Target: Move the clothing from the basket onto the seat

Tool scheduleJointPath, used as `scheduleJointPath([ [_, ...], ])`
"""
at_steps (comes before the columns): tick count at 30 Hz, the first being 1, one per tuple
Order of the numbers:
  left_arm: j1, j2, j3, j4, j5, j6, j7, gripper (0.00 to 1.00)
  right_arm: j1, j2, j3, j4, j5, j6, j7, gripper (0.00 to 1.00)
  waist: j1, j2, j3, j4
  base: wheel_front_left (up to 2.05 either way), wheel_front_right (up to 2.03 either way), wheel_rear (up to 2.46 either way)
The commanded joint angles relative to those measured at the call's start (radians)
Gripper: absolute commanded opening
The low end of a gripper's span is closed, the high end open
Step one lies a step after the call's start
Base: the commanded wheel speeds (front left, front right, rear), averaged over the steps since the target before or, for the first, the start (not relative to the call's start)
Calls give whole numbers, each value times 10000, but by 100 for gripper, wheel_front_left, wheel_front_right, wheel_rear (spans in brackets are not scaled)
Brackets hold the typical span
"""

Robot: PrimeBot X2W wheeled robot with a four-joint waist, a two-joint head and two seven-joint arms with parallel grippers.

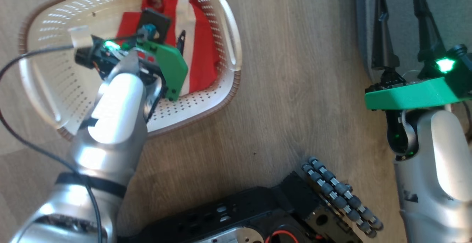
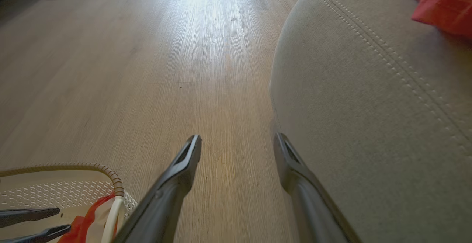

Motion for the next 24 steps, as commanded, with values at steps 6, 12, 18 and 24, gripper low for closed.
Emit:
scheduleJointPath([
  [6,-1198,97,-134,1318,-201,492,151,100,75,-32,484,-253,426,-4,-65,100,0,0,658,-832,0,0,0],
  [12,-1902,160,-94,2635,-270,742,-38,100,171,-32,582,-232,689,-4,-65,100,0,0,1027,-1285,0,0,0],
  [18,-2350,161,54,3900,-500,947,-612,100,656,-32,241,-292,669,-4,-65,100,0,0,1023,-1226,0,0,0],
  [24,-2691,156,40,4825,-608,1040,-1080,100,952,-32,-7,-434,599,-4,-65,100,0,0,1032,-1156,0,0,0],
])
